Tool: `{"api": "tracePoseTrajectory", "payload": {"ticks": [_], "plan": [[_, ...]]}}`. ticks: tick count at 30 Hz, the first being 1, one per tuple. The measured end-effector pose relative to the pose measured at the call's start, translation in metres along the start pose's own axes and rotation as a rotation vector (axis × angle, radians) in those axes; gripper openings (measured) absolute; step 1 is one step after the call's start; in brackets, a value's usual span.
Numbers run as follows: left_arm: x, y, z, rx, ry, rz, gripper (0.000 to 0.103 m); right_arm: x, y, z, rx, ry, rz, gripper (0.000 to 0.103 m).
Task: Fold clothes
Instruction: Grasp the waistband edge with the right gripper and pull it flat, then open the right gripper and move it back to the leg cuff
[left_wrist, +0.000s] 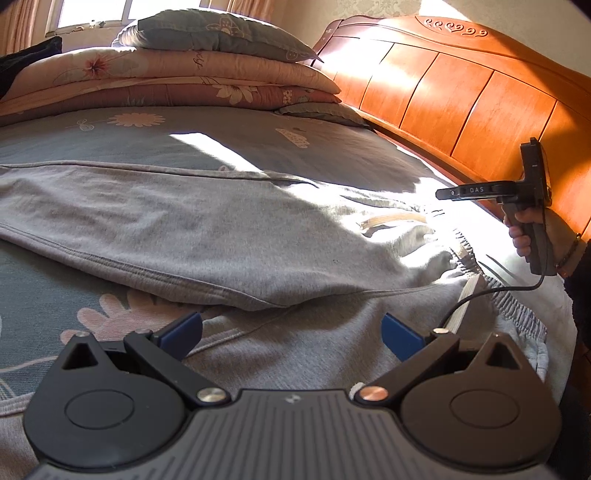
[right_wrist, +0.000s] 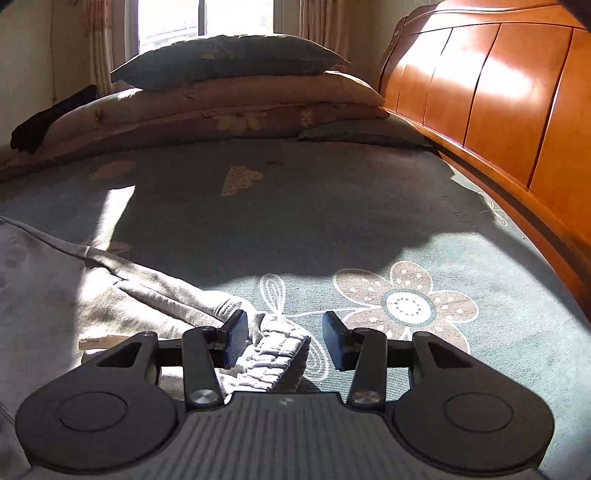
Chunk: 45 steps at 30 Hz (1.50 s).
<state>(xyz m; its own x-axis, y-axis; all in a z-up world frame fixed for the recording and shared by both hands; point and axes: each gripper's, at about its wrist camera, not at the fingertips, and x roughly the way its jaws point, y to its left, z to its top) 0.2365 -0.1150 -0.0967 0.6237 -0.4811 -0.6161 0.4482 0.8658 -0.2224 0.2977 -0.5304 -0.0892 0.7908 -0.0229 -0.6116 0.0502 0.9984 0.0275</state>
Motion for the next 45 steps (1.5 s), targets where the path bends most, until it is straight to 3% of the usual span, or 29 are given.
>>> {"api": "tracePoseTrajectory", "payload": {"ticks": [3,6,8,14,17,19,20,25,29,32,36,39,43,45], "plan": [[-0.006,0.0,0.0,0.004,0.014,0.046,0.102,-0.045,0.01,-0.01,0.044,0.002,0.092,0.05],[-0.012,-0.003,-0.001,0.024,0.046,0.11,0.102,-0.081,0.031,-0.029,0.048,0.017,0.168,0.064],[-0.017,-0.006,-0.004,0.035,0.071,0.151,0.102,-0.099,0.05,-0.045,0.038,0.037,0.232,0.067],[-0.038,-0.007,-0.019,0.003,0.118,0.201,0.102,-0.093,0.095,-0.084,0.054,0.124,0.311,0.068],[-0.054,-0.006,-0.03,0.004,0.13,0.214,0.102,-0.076,0.103,-0.103,0.024,0.143,0.287,0.069],[-0.063,-0.003,-0.036,-0.002,0.141,0.233,0.102,-0.067,0.097,-0.111,0.011,0.182,0.133,0.068],[-0.068,-0.001,-0.039,-0.006,0.143,0.243,0.102,-0.068,0.091,-0.114,0.008,0.185,0.125,0.067],[-0.082,0.013,-0.053,-0.051,0.143,0.248,0.102,-0.111,0.089,-0.116,0.04,0.165,0.114,0.07],[-0.082,0.009,-0.054,-0.064,0.136,0.231,0.102,-0.151,0.111,-0.119,-0.035,0.077,0.163,0.071],[-0.08,-0.003,-0.052,-0.042,0.118,0.201,0.102,-0.157,0.127,-0.12,-0.069,0.069,0.228,0.071],[-0.077,-0.014,-0.054,-0.035,0.115,0.184,0.102,-0.134,0.144,-0.108,-0.079,0.058,0.251,0.071],[-0.076,-0.015,-0.059,-0.048,0.128,0.174,0.102,-0.1,0.147,-0.093,-0.041,0.044,0.261,0.078],[-0.077,-0.013,-0.064,-0.037,0.15,0.211,0.102,-0.054,0.143,-0.09,0.027,0.168,0.192,0.08],[-0.075,-0.006,-0.067,-0.039,0.166,0.244,0.102,-0.051,0.134,-0.095,0.021,0.167,0.162,0.08]]}}
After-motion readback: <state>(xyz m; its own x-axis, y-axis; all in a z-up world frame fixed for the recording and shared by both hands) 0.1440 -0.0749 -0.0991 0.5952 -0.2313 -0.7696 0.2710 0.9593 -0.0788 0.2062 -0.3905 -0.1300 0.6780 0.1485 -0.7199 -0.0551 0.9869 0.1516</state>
